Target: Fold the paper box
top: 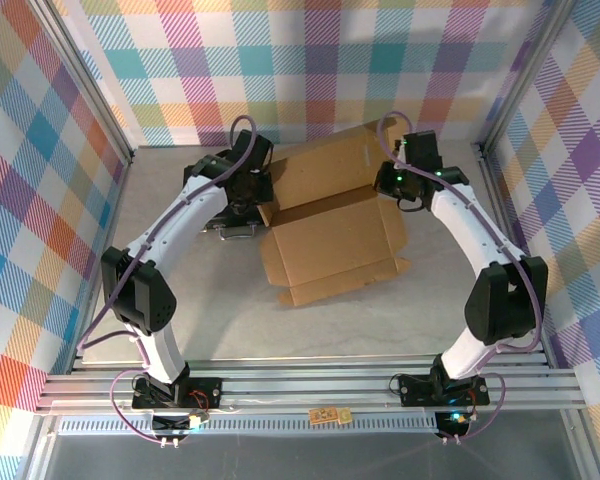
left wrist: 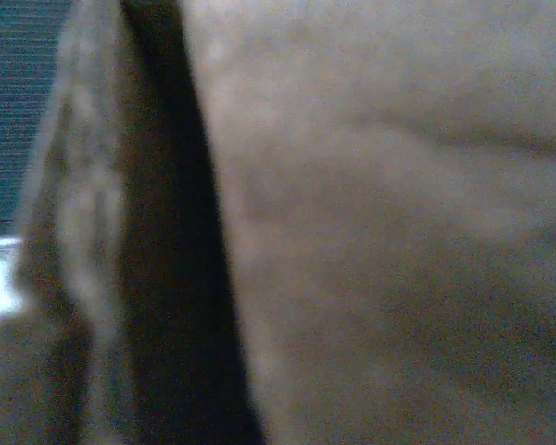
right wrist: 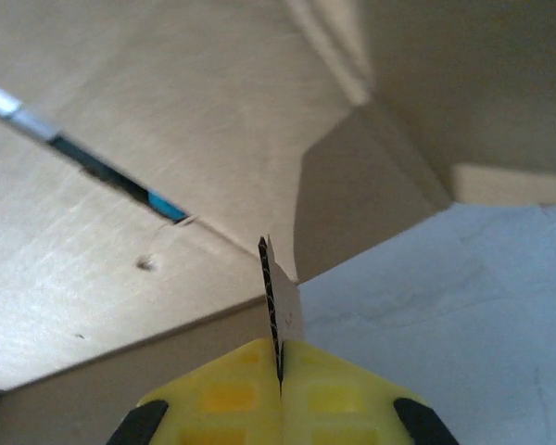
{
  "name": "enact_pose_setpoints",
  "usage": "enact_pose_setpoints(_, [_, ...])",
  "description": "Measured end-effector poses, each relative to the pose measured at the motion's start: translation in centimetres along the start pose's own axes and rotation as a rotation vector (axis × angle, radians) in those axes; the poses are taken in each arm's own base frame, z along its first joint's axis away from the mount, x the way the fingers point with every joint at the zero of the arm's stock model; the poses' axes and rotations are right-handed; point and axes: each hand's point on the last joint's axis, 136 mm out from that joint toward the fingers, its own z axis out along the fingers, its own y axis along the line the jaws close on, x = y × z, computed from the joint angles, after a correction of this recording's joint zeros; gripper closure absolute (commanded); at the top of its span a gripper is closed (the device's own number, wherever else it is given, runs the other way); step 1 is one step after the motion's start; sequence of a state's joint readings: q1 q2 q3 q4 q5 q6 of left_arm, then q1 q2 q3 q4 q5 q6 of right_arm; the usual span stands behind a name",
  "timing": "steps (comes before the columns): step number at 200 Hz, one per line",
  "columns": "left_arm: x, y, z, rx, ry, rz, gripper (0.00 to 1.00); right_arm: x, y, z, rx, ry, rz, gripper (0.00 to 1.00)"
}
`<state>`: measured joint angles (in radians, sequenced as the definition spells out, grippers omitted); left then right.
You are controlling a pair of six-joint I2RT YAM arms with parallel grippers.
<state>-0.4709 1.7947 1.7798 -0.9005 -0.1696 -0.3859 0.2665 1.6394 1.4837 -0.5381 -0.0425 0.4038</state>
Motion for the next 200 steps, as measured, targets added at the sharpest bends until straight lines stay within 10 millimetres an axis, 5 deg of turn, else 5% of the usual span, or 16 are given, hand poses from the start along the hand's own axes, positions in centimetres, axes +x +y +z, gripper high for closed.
enact_pose_setpoints(53, [-1.0, 0.8, -0.3, -0.028, 0.005, -0.026, 1.0, 1.4, 3.0, -0.8, 0.155, -0.017, -0.353, 1.0])
enact_pose_setpoints(132, [-0.6, 2.5, -0.9, -0.107, 0.03, -0.022, 1.0, 5.5, 5.0, 1.7, 0.374, 0.062, -0.832, 1.0])
enact_pose_setpoints(153, [-0.6, 2.7, -0.9, -0.113, 0.029, -0.02, 1.0, 5.7, 5.1, 1.6, 0.394, 0.066, -0.871, 0.91])
enact_pose_setpoints(171, [-0.7, 2.6, -0.9, -0.105, 0.029, -0.015, 1.0, 5.4, 5.5, 1.5, 0.384, 0.059, -0.881, 0.74])
enact_pose_setpoints(200, [-0.3, 1.2, -0.4, -0.045, 0.041, 0.023, 1.0, 3.6, 9.3, -0.1, 0.224, 0.005, -0.84, 0.49])
